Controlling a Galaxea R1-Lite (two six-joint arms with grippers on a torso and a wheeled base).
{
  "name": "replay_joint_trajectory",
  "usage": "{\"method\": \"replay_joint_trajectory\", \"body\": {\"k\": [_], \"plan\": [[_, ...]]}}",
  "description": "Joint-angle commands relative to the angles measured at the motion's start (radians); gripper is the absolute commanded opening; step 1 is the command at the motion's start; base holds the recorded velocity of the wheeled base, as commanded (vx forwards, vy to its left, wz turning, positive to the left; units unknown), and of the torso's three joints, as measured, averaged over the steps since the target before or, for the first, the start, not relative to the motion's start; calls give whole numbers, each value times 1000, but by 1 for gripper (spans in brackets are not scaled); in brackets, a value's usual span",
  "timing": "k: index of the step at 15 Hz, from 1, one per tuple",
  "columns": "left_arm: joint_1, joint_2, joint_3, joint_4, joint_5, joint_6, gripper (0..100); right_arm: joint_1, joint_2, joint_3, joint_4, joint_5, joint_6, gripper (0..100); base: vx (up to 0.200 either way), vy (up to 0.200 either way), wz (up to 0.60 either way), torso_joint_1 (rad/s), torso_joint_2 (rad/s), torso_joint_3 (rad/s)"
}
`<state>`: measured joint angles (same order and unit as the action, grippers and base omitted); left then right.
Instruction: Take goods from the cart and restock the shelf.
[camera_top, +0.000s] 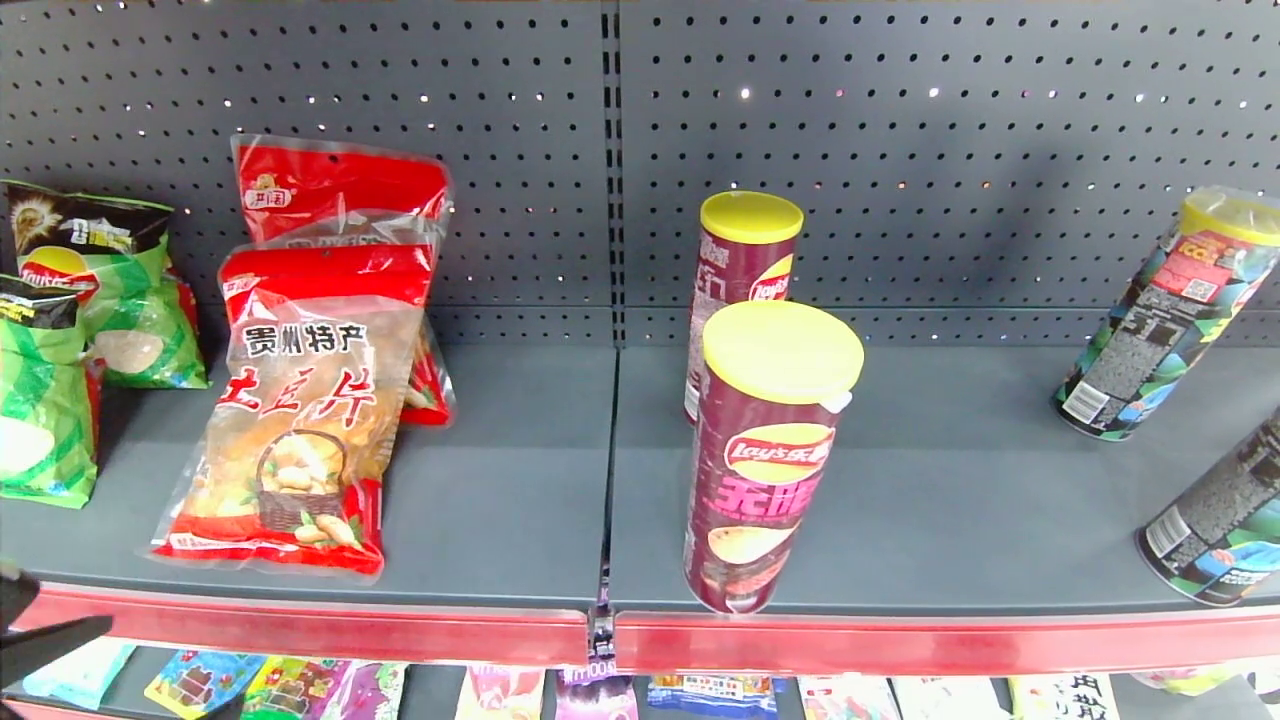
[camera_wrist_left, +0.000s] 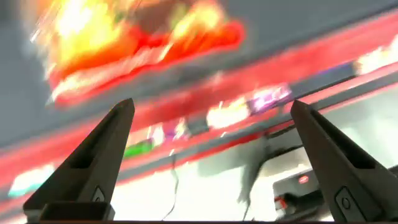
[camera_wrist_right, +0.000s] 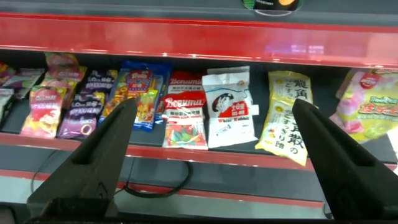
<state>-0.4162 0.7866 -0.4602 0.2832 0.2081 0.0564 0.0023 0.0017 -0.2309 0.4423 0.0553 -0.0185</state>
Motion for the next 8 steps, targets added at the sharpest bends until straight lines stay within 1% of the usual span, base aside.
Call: {"method": "replay_joint_trajectory", "body": {"k": [1,2,3,4,5,6,8], "plan": [[99,-170,6,100,37,-1,100,-1,0,1,-1,1,-1,100,0,0,0,0,0,0],[166,-225,6,142,37,0,100,-1,0,1,-1,1,-1,100,0,0,0,0,0,0],[201,-256,6,166,37,0,100,1,0,1,-1,0,-3,100,0,0,0,0,0,0],[292,-343,12,220,36,-3,100,1,0,1,-1,0,-9,100,0,0,0,0,0,0],[326,-403,29,243,34,-16,100,-1,0,1,-1,0,-9,100,0,0,0,0,0,0],[332,-481,60,252,34,-27,100,1,0,1,-1,0,-11,100,0,0,0,0,0,0],[327,-653,133,264,24,-26,100,1,0,2,-7,3,-8,100,0,0,0,0,0,0]]}}
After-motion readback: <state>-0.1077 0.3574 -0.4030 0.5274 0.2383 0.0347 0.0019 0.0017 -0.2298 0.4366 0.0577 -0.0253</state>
